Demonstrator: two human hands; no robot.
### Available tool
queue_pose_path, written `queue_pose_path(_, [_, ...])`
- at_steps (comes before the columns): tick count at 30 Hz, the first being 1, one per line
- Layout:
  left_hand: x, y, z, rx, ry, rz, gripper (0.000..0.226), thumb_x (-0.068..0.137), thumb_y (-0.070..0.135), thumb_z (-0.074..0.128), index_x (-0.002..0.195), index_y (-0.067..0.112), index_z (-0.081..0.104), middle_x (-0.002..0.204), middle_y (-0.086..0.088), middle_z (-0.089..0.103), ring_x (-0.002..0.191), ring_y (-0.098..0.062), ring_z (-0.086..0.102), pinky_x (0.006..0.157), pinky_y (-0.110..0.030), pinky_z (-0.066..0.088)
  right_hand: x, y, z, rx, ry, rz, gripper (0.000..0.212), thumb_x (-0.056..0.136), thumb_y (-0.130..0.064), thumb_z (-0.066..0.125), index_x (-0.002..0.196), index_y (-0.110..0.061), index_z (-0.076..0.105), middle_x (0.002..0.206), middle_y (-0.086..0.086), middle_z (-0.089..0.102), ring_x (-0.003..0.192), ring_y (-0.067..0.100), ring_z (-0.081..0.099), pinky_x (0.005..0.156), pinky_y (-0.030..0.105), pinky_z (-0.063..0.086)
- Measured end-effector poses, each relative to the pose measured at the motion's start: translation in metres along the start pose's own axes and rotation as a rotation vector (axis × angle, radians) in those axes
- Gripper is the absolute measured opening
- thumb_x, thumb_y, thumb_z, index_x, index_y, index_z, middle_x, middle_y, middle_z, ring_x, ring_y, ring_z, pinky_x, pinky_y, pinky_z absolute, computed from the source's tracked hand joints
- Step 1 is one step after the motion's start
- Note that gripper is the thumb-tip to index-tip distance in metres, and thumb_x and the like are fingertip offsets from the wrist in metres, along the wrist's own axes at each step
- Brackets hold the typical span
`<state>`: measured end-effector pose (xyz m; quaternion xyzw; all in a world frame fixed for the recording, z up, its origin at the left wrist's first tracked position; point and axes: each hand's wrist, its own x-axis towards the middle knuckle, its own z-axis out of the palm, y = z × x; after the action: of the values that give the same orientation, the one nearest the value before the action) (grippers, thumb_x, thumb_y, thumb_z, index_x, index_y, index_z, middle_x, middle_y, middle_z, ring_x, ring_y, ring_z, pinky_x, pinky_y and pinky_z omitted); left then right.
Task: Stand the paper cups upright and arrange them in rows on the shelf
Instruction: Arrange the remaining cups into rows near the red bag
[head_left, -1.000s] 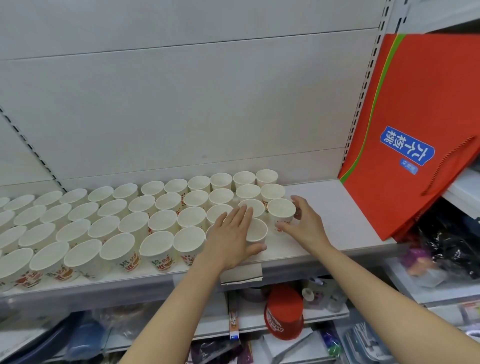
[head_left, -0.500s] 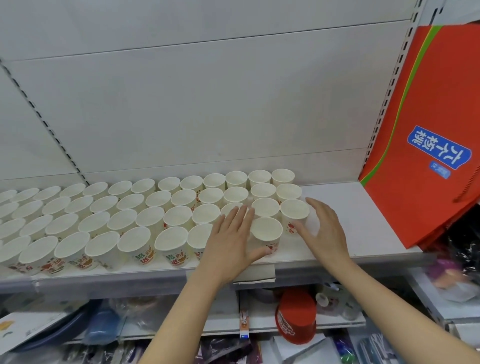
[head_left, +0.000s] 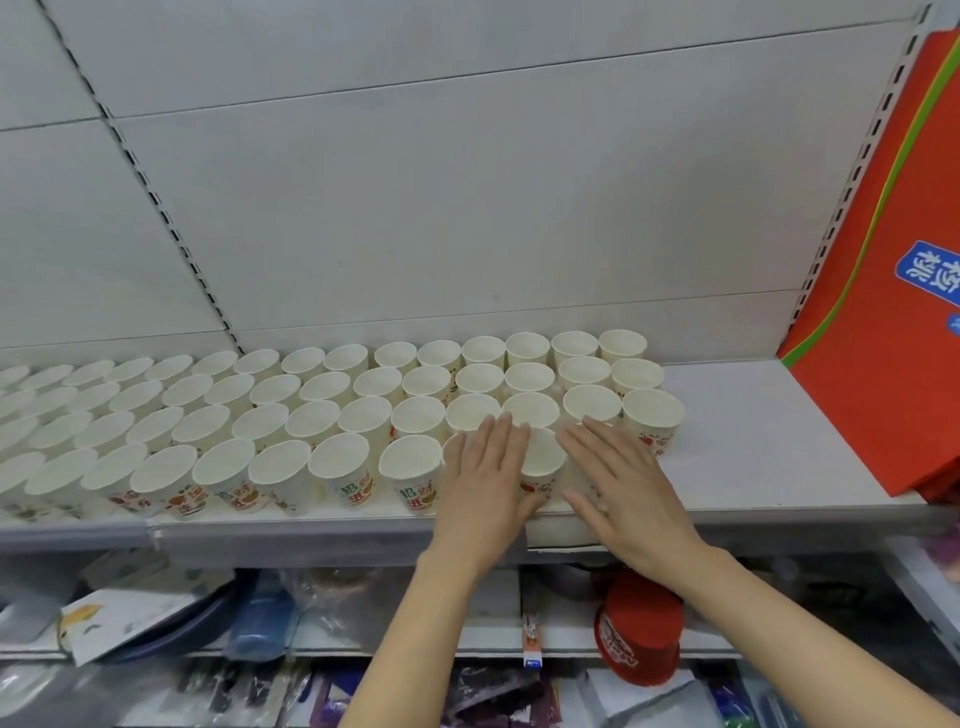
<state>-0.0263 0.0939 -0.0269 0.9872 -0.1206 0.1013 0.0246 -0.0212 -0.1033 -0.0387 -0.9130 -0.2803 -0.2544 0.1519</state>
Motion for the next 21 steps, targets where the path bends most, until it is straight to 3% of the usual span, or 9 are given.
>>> queue_pose_path(2, [0.0, 0.002, -0.001, -0.012, -0.008, 0.014, 0.077, 0.085, 0.065, 0.035, 0.144, 0.016, 0.042, 0.151, -0.008, 0.039, 0.14, -0.027, 0.037, 0.111, -0.049, 0.034, 0.002, -0.009, 0.002, -0.044, -0.005, -0.014, 0.053, 0.096, -0.042, 0.042, 0.141, -0.014, 0.045, 0.144, 0.003, 0.046, 0.138, 0.02, 0.032, 0.116, 0.036, 0.018])
queue_pose_path(4, [-0.004, -0.005, -0.005, -0.024, 0.042, 0.046, 0.078, 0.086, 0.066, 0.031, 0.145, 0.015, 0.041, 0.152, -0.008, 0.038, 0.141, -0.027, 0.035, 0.111, -0.049, 0.034, 0.004, -0.017, 0.004, -0.065, -0.003, 0.003, 0.053, 0.096, -0.042, 0.041, 0.14, -0.014, 0.045, 0.144, 0.003, 0.047, 0.138, 0.02, 0.033, 0.114, 0.039, 0.022])
queue_pose_path(9, [-0.028, -0.064, -0.01, -0.01, 0.098, -0.012, 0.079, 0.088, 0.066, 0.026, 0.153, 0.021, 0.019, 0.161, -0.002, 0.015, 0.149, -0.023, 0.013, 0.119, -0.046, 0.016, 0.01, -0.04, 0.007, -0.089, 0.007, 0.058, 0.054, 0.096, -0.043, 0.039, 0.141, -0.014, 0.045, 0.145, 0.003, 0.046, 0.138, 0.018, 0.033, 0.113, 0.04, 0.023])
queue_pose_path(12, [-0.038, -0.091, -0.015, -0.047, 0.067, -0.025, 0.077, 0.092, 0.061, 0.037, 0.154, 0.026, 0.011, 0.162, 0.001, 0.002, 0.15, -0.019, -0.002, 0.121, -0.039, 0.001, 0.018, -0.059, 0.014, -0.106, -0.002, 0.07, 0.054, 0.095, -0.041, 0.04, 0.142, -0.014, 0.044, 0.146, 0.002, 0.044, 0.139, 0.019, 0.033, 0.113, 0.041, 0.024])
queue_pose_path(15, [-0.043, -0.106, -0.018, -0.097, 0.065, 0.003, 0.072, 0.096, 0.054, 0.041, 0.154, 0.026, 0.009, 0.162, 0.004, -0.004, 0.149, -0.015, -0.008, 0.121, -0.035, 0.0, 0.028, -0.08, 0.023, -0.13, 0.009, 0.036, 0.052, 0.094, -0.039, 0.043, 0.139, -0.014, 0.046, 0.143, 0.004, 0.048, 0.136, 0.021, 0.037, 0.111, 0.042, 0.026])
queue_pose_path(21, [-0.053, -0.138, -0.019, -0.266, 0.201, 0.072, 0.046, 0.094, 0.039, 0.057, 0.137, 0.026, 0.05, 0.152, 0.004, 0.038, 0.142, -0.015, 0.03, 0.114, -0.035, 0.028, 0.037, -0.101, 0.045, -0.128, 0.049, 0.041, 0.043, 0.094, -0.033, 0.043, 0.128, -0.012, 0.058, 0.133, 0.006, 0.058, 0.127, 0.024, 0.05, 0.107, 0.043, 0.032])
